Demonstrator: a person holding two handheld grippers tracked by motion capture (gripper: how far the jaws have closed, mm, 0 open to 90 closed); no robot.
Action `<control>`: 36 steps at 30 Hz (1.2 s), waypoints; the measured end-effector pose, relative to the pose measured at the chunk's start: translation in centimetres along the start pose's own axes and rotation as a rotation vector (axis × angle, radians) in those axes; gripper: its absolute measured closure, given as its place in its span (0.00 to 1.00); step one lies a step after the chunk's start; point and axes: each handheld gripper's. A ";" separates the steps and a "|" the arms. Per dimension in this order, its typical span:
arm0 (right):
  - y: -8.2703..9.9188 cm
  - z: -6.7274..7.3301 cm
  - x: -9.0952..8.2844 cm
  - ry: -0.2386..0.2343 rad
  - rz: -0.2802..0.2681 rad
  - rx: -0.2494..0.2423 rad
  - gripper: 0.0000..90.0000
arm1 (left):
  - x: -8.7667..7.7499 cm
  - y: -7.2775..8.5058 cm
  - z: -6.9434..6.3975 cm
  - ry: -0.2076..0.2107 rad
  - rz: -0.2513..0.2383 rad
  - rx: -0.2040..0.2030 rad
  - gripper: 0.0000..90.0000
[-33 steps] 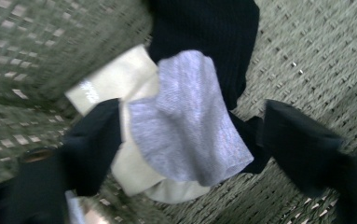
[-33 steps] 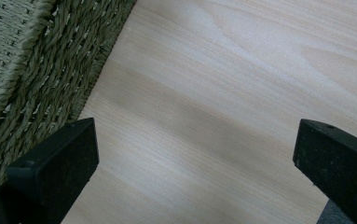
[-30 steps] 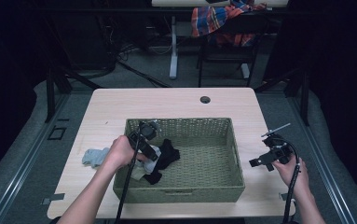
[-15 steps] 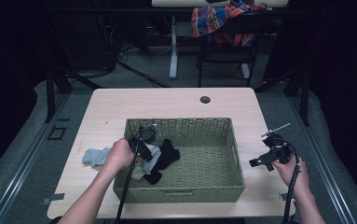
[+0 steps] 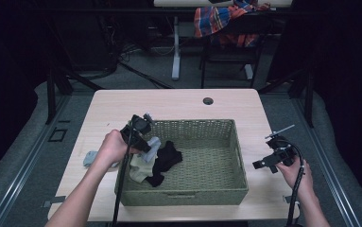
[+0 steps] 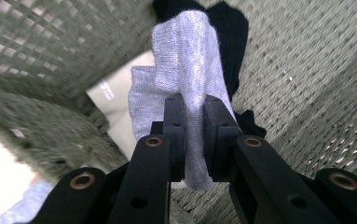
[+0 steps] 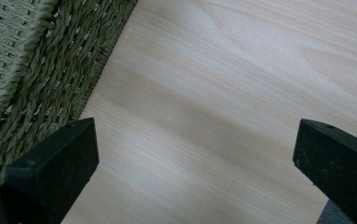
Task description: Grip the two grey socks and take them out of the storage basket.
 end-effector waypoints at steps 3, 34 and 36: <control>0.0 0.0 0.0 0.015 0.003 -0.007 0.00 | -0.9 -0.4 0.2 -0.005 -0.010 0.004 0.90; 0.0 0.0 -0.1 0.016 0.007 -0.006 0.00 | -8.8 1.6 5.1 -0.106 -0.098 -0.091 0.90; 0.0 0.0 0.0 0.012 0.001 0.001 0.00 | -9.0 2.3 5.6 -0.116 -0.106 -0.112 0.90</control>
Point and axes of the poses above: each handheld gripper's, and its own axes: x roughly forward along the jaws, y roughly out of its underside, z roughly to its left, and after that the axes turned 6 degrees about -z, right-handed
